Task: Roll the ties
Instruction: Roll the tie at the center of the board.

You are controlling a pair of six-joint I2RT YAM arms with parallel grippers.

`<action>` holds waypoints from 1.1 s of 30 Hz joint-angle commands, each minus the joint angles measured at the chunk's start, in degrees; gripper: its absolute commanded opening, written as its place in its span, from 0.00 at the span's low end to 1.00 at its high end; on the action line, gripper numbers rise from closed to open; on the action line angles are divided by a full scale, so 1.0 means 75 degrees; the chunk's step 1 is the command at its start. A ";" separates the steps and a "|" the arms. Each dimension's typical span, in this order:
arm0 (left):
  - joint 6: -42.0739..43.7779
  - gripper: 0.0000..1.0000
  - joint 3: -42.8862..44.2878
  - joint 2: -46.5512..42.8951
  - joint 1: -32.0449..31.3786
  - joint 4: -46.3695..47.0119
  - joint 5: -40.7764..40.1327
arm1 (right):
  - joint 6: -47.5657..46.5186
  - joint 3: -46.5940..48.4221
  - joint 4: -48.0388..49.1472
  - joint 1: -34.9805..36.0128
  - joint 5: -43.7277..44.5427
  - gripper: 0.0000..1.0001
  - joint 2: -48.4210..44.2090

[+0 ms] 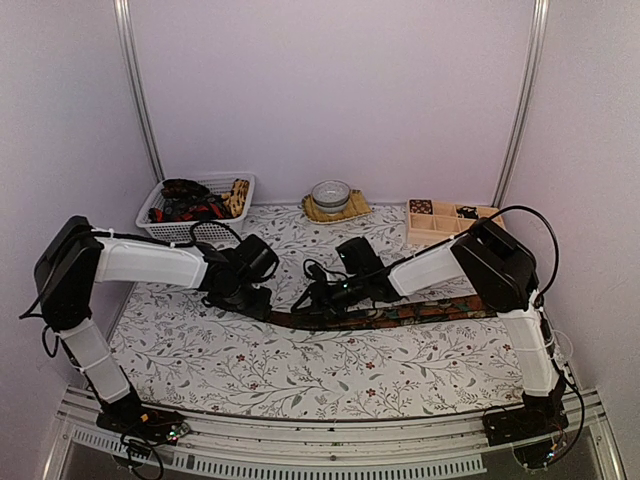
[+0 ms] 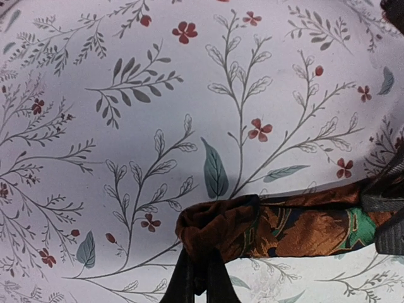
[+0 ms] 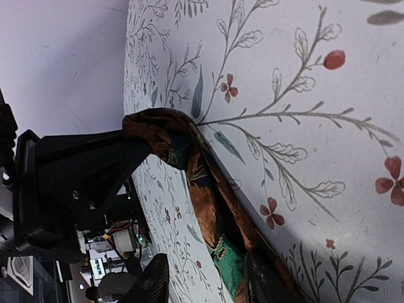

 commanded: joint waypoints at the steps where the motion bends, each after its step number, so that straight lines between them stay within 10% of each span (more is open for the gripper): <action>1: 0.0000 0.00 0.0414 0.0496 -0.0344 -0.0945 -0.1041 | 0.1046 -0.0288 0.1336 0.0006 -0.0157 0.39 -0.1249; 22: -0.0167 0.00 0.1113 0.0611 -0.1006 -0.2086 -0.2517 | 0.2903 -0.0511 0.3299 0.0282 -0.0301 0.23 -0.0892; 33: -0.0210 0.00 0.1504 0.1072 -0.1169 -0.2279 -0.2626 | 0.1841 0.0319 0.0599 0.0445 0.0143 0.23 -0.0011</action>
